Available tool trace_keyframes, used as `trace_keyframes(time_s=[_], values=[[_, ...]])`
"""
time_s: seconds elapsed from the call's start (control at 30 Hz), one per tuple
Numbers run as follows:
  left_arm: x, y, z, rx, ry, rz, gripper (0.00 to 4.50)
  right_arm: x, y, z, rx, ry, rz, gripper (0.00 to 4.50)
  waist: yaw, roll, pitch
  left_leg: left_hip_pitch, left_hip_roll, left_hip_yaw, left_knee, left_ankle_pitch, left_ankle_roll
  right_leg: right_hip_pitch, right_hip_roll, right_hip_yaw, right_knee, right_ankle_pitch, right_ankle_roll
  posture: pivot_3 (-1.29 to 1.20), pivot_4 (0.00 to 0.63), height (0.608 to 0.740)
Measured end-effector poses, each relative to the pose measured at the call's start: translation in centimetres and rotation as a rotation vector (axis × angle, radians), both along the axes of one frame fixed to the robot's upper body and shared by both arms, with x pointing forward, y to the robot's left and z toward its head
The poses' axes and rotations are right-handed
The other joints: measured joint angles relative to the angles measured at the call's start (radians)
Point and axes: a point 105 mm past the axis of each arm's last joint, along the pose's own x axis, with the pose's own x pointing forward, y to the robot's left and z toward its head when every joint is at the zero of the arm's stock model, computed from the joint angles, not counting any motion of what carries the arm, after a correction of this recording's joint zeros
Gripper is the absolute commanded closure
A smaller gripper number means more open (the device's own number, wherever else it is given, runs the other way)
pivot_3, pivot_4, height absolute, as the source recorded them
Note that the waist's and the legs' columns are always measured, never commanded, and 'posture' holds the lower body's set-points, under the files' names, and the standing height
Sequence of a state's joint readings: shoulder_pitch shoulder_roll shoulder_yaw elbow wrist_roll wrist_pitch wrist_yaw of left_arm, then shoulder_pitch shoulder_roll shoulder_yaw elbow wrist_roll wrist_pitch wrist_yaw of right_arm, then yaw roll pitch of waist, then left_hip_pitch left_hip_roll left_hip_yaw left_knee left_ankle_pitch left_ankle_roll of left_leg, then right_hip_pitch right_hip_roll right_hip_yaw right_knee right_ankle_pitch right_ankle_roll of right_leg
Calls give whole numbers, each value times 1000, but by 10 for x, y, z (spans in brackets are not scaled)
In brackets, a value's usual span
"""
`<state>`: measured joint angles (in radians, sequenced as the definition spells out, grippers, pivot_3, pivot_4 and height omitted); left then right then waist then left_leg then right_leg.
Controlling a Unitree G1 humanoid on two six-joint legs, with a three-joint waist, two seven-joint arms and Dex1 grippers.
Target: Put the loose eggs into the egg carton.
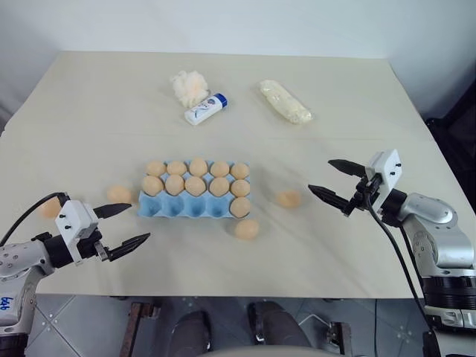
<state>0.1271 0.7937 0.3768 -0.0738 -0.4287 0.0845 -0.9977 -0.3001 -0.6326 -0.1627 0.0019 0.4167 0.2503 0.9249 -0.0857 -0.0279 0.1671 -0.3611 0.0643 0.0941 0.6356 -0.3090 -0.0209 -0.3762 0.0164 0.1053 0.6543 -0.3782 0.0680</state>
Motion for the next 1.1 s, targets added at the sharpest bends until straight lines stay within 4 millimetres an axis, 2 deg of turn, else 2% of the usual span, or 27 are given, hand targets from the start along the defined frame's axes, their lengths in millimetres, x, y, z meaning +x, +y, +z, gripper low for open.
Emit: trace_keyframes(time_s=[0.17, 0.3, 0.4, 0.5, 0.57, 0.63, 0.8, 0.97, 1.1], values=[[3, -3, 2, -10, -11, 1, 32, 1, 1, 2, 2, -11, -3, 0, 0, 0, 0, 0, 0, 0, 0, 0, 0, 0, 0, 0, 1, 0, 0, 0, 150, 740], [4, -25, 0, -30, -7, -71, 32, -4, -1, -1, 0, -10, -20, 0, 2, 0, 0, 0, 0, 0, 0, 0, 0, 0, 0, 0, 1, 0, 0, 0, 150, 740], [4, -46, -3, -30, 7, -163, 32, -19, -17, -9, -25, 10, -62, 0, 12, 1, 0, -2, 0, -1, 1, 0, 0, 0, 0, -2, 0, 0, 0, 0, 150, 740], [3, -65, -1, -17, 7, -270, 32, -46, -37, -22, -91, 67, -101, 0, 21, 1, 0, -3, 0, -2, 1, 1, -1, 0, 0, -2, -1, 0, 0, 0, 150, 740], [1, -73, 0, 3, 17, -339, 32, -62, -40, -33, -121, 109, -98, 0, 22, 1, 0, -2, 0, -1, 1, 1, -1, 0, 0, -1, 0, 0, 0, 0, 150, 740], [0, -77, -1, 21, 26, -378, 32, -69, -39, -38, -128, 130, -92, 0, 9, 1, 0, 0, -1, 1, 1, 1, 0, 1, 0, 0, 1, 0, 0, 0, 150, 740], [-4, -82, -4, 26, 60, -443, 32, -65, -21, -44, -102, 128, -51, 0, -8, 0, 1, 5, -1, 2, 1, 3, 0, 3, 0, 2, 6, 0, 0, 0, 150, 740], [-7, -77, -7, 33, 82, -425, 32, -32, 7, -25, -83, 50, 42, 0, -13, 0, 1, 6, -1, 2, 2, 4, 1, 3, 0, 2, 7, 1, -1, 0, 150, 740], [-10, -73, -11, 30, 103, -401, 32, -6, 22, -29, -94, 66, 103, 0, -8, 0, 1, 4, -1, 2, 2, 3, 1, 1, 0, 2, 5, 1, -1, 0, 150, 740]])
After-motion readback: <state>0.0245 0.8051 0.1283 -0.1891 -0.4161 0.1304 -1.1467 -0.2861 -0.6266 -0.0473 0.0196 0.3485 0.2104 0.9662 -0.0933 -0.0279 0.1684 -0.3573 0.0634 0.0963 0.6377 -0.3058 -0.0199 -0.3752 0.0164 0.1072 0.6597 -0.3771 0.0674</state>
